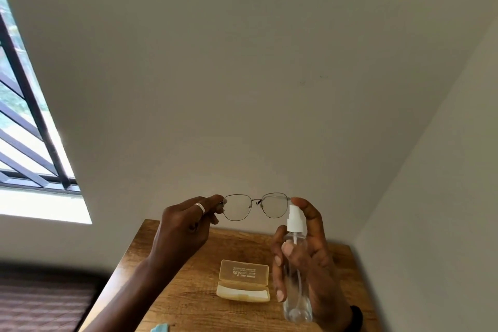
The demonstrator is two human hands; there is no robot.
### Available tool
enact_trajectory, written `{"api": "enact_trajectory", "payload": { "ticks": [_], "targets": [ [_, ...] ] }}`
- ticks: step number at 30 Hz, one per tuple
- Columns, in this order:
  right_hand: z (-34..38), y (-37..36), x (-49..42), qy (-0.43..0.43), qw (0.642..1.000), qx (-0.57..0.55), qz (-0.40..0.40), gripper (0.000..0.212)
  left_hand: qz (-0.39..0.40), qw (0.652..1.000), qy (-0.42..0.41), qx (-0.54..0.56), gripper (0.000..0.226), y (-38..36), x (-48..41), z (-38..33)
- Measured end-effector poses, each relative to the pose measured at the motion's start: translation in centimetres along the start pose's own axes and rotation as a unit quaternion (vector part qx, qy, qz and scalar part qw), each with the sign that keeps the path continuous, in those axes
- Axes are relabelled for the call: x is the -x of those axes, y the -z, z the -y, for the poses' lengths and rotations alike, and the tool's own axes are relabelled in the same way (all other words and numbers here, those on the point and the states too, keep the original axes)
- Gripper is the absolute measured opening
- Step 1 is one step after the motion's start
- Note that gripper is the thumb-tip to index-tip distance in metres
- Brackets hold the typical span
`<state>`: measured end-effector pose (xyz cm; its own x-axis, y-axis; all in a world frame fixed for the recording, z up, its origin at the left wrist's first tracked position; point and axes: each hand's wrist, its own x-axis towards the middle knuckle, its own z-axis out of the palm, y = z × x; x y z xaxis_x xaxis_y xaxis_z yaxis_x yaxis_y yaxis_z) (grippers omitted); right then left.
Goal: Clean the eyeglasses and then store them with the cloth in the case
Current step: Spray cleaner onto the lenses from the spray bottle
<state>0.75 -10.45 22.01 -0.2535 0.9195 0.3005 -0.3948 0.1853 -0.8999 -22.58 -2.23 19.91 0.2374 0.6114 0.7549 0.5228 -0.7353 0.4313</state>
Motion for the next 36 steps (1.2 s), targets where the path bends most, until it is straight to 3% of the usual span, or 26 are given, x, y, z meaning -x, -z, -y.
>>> {"api": "enact_trajectory", "payload": {
  "ticks": [5,7,10,12,15,18,24,27,30,31,33,35,36],
  "targets": [
    [0.0,0.0,0.8,0.0,0.986,0.159,-0.053,0.072,0.001,1.0,-0.004,-0.007,0.043,0.3,0.2,0.0],
    [-0.1,-0.1,0.7,0.021,0.961,0.254,-0.11,0.061,0.011,1.0,-0.008,-0.016,0.037,0.4,0.4,-0.1],
    [0.4,-0.1,-0.1,0.097,0.881,0.424,-0.183,0.013,0.052,0.997,-0.014,-0.063,0.042,0.5,0.6,-0.5],
    [0.7,0.4,-1.4,0.127,0.813,0.539,-0.182,0.017,0.077,0.99,-0.023,-0.118,0.045,0.5,0.5,-1.3],
    [0.5,0.7,-3.4,0.109,0.714,0.685,-0.093,0.023,0.081,0.981,-0.033,-0.175,0.043,0.4,0.3,-2.3],
    [-0.2,0.7,-4.4,0.106,0.676,0.727,-0.058,0.03,0.071,0.978,-0.039,-0.191,0.045,0.3,0.3,-2.7],
    [-0.7,0.8,-4.9,0.106,0.679,0.723,-0.063,0.021,0.081,0.978,-0.048,-0.186,0.047,0.3,0.9,-2.5],
    [-0.5,1.1,-5.1,0.089,0.715,0.687,-0.093,0.016,0.036,0.987,-0.043,-0.149,0.039,0.1,1.3,-2.5],
    [0.1,1.5,-5.0,0.082,0.78,0.606,-0.132,0.012,-0.049,0.994,0.096,0.018,0.023,-1.1,3.5,-3.9],
    [0.3,1.4,-4.9,0.085,0.813,0.558,-0.142,0.012,-0.067,0.975,0.19,0.1,0.015,-1.7,4.4,-4.7],
    [0.5,0.9,-4.5,0.067,0.871,0.464,-0.149,0.016,-0.037,0.877,0.393,0.273,0.017,-2.9,5.5,-5.8],
    [0.3,0.6,-4.3,0.042,0.908,0.388,-0.152,0.018,0.01,0.778,0.499,0.382,0.029,-3.9,5.9,-6.3],
    [0.1,0.6,-4.2,0.035,0.922,0.353,-0.153,0.018,0.018,0.747,0.515,0.419,0.03,-4.2,5.8,-6.4]
  ]
}}
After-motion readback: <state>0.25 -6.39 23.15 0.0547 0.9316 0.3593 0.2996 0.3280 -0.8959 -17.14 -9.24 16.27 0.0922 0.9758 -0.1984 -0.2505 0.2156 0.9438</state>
